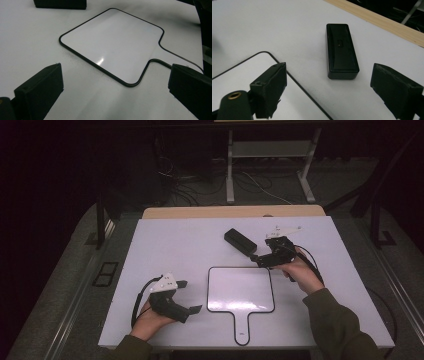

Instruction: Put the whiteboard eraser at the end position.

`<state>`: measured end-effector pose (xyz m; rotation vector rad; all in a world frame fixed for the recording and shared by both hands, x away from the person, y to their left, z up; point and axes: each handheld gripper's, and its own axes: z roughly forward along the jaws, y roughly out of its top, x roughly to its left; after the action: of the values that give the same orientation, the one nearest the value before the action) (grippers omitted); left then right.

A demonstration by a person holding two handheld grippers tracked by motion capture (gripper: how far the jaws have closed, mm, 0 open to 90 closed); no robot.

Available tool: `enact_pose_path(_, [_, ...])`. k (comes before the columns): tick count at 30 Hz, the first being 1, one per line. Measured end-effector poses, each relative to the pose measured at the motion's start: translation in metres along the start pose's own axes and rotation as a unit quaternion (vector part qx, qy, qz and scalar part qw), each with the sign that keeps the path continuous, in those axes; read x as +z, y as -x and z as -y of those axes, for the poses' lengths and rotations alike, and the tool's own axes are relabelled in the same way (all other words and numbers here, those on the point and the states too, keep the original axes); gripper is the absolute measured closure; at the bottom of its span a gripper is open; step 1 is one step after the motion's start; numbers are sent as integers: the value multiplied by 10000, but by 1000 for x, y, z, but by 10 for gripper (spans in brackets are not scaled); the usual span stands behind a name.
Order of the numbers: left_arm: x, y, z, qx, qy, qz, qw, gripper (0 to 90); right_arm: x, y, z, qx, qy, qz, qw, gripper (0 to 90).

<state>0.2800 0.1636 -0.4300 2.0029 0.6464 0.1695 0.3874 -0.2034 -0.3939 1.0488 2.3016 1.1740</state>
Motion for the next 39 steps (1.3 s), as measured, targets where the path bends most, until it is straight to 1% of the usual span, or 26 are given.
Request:
enact_pose_path(4, [0, 1, 0, 6, -5, 2, 10000, 0, -8, -4, 10, 24, 107, 27, 9999, 123])
enact_pose_path(7, [0, 0, 1, 11, -9, -5, 10000, 0, -14, -6, 19, 118, 204, -84, 9997, 123])
enact_pose_path(9, [0, 0, 1, -2, -22, -4, 10000, 0, -16, -8, 25, 115, 190, -116, 9997, 123])
enact_pose_path(10, [0, 0, 1, 6, -28, -4, 10000, 0, -18, -8, 28, 94, 180, -85, 9998, 123])
enact_pose_path(14, [0, 1, 1, 35, -20, -1, 10000, 0, -25, -9, 41, 159, 182, -103, 9997, 124])
enact_pose_path(17, [0, 1, 1, 16, -35, -1, 10000, 0, -32, -10, 51, 182, 203, -47, 9996, 124])
enact_pose_path(22, [0, 1, 1, 11, -26, -5, 10000, 0, -46, -10, 66, 242, 269, -48, 9993, 124])
enact_pose_path(29, [0, 1, 1, 42, -22, -1, 10000, 0, -61, -10, 85, 311, 378, -90, 9988, 124])
enact_pose_path(34, [-1, 1, 1, 25, -14, -13, 10000, 0, -71, -12, 99, 307, 368, -86, 9988, 124])
enact_pose_path(39, [0, 2, 1, 43, -26, -11, 10000, 0, -80, -13, 111, 377, 360, -133, 9986, 124])
